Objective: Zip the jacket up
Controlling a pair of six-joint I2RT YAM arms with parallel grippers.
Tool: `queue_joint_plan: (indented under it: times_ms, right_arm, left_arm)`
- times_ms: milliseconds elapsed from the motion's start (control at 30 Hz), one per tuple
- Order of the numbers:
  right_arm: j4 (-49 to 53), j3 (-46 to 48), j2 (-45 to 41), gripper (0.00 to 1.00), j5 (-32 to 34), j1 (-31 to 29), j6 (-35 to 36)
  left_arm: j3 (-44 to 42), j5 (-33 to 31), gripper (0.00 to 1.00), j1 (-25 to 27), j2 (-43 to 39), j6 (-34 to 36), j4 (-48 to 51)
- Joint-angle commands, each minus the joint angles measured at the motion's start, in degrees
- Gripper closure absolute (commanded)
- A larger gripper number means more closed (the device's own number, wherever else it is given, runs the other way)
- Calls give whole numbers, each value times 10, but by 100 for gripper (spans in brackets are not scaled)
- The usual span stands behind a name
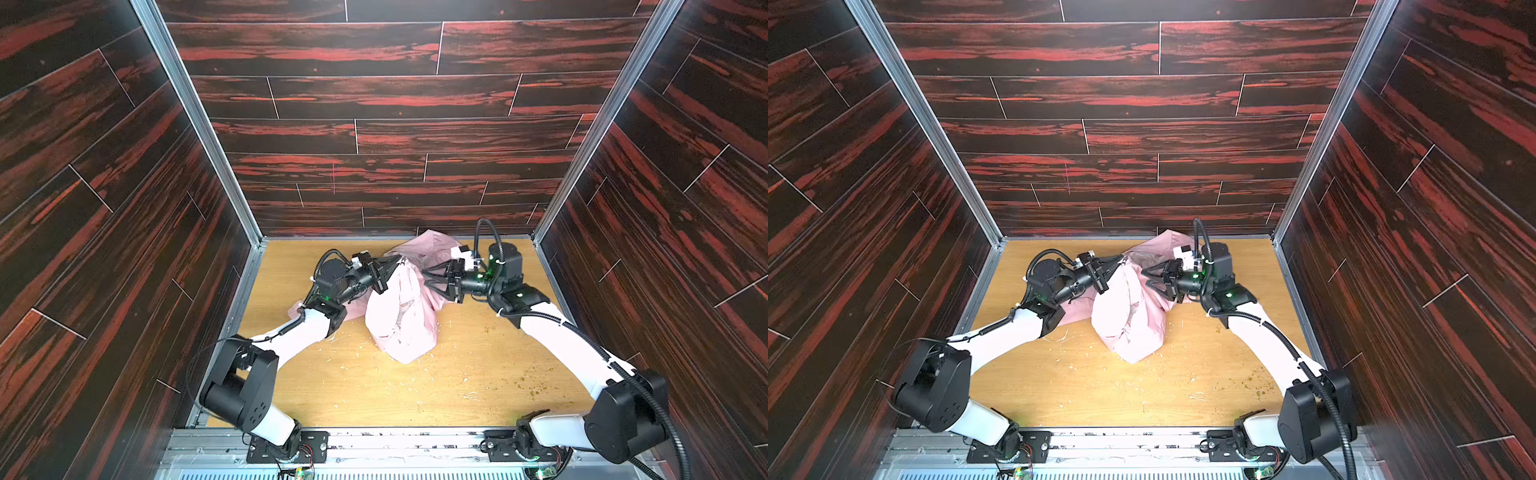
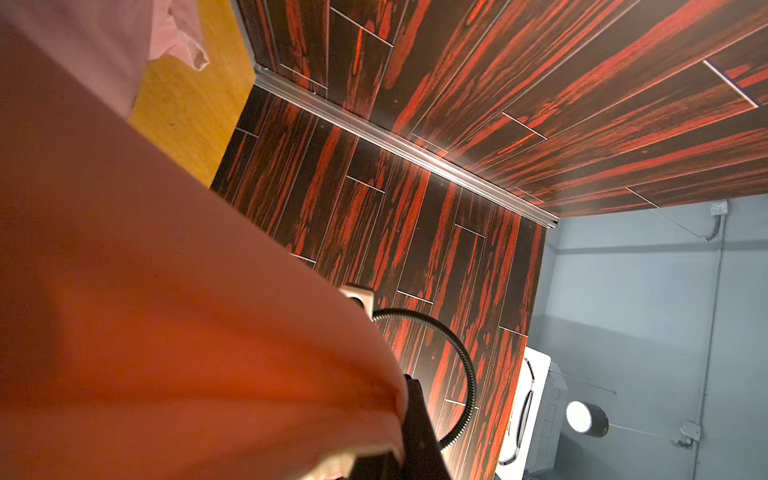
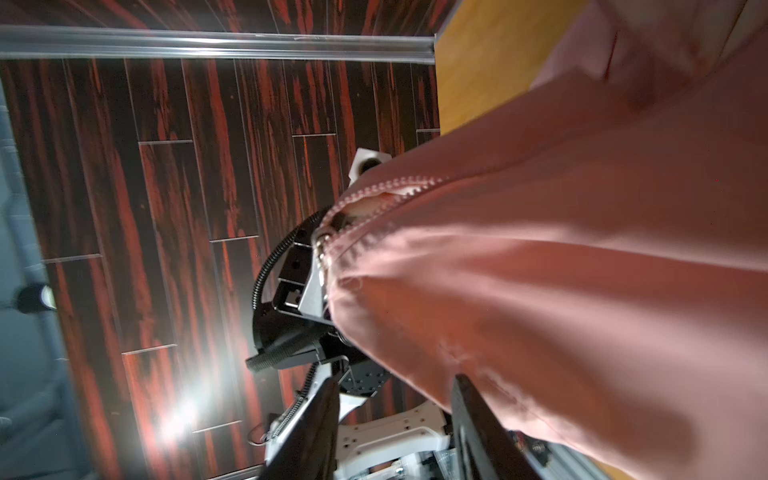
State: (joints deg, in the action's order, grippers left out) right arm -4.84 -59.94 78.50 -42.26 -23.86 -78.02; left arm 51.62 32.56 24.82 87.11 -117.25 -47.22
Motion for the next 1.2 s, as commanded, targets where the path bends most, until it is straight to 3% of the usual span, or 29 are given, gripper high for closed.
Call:
queue_joint_plan:
  times_ms: [0, 200, 633, 767, 867, 967, 1167]
  right_arm:
    - [-89, 20, 18, 55, -13, -22, -91]
    - [-70, 30, 42, 59, 0, -50, -98]
    - [-104, 52, 84, 66, 23, -71, -112]
    - [-105, 48, 95, 74, 23, -72, -103]
    - [-8, 15, 85, 73, 36, -73, -35]
    - [111, -37, 66, 63, 74, -73, 60]
    - [367, -205, 79, 50, 181, -89, 300]
  left_arm:
    - [-28, 17, 100, 2, -39, -10, 29]
    - [-97, 1, 100, 4, -52, -40, 12]
    - [-142, -1, 100, 6, -71, -59, 7]
    - [-144, 1, 100, 6, -76, -57, 17]
    - [-141, 1, 100, 6, -73, -52, 16]
    - [-138, 1, 100, 6, -69, -47, 17]
    - [-131, 8, 100, 6, -63, -40, 17]
